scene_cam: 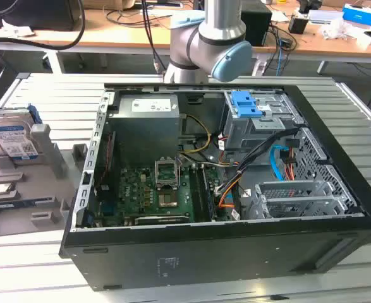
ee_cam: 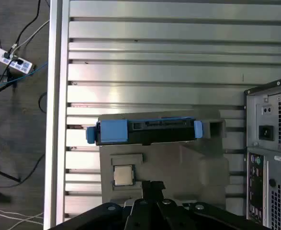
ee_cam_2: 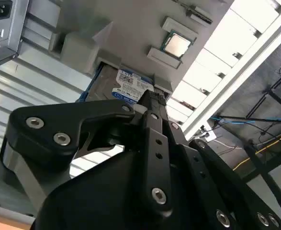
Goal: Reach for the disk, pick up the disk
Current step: 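Pick up the disk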
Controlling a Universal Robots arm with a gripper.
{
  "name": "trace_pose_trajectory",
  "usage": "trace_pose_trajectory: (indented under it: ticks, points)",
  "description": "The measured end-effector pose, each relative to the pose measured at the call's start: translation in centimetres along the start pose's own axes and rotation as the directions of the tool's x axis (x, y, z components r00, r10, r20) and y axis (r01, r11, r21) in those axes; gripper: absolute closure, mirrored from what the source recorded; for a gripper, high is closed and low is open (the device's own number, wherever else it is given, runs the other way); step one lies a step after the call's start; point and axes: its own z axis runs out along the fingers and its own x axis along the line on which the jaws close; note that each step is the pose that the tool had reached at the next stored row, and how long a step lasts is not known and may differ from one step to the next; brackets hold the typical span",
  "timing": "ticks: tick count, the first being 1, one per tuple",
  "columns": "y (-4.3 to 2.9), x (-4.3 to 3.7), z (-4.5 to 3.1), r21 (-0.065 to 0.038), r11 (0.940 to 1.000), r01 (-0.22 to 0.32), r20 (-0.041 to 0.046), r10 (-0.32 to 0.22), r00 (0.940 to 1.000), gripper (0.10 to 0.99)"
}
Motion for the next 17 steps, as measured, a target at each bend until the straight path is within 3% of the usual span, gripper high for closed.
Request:
trace_pose_trajectory:
  ticks: [2,4,8,11,14,17]
  points:
    - [0.00,0.00,0.00,0.000,0.9972,0.075,-0.0029,-0.075,0.9972,0.980]
    - [0.00,0.00,0.00,0.000,0.9949,0.101,-0.0038,-0.101,0.9949,0.980]
    - [0.00,0.00,0.00,-0.001,0.9826,0.186,-0.0071,-0.186,0.9826,0.980]
    - [0.00,0.00,0.00,-0.001,0.9650,0.262,-0.0100,-0.262,0.9650,0.980]
    - [0.00,0.00,0.00,-0.002,0.9546,0.298,-0.0114,-0.298,0.9546,0.980]
    - [0.00,0.00,0.00,-0.002,0.9353,0.354,-0.0135,-0.354,0.9352,0.980]
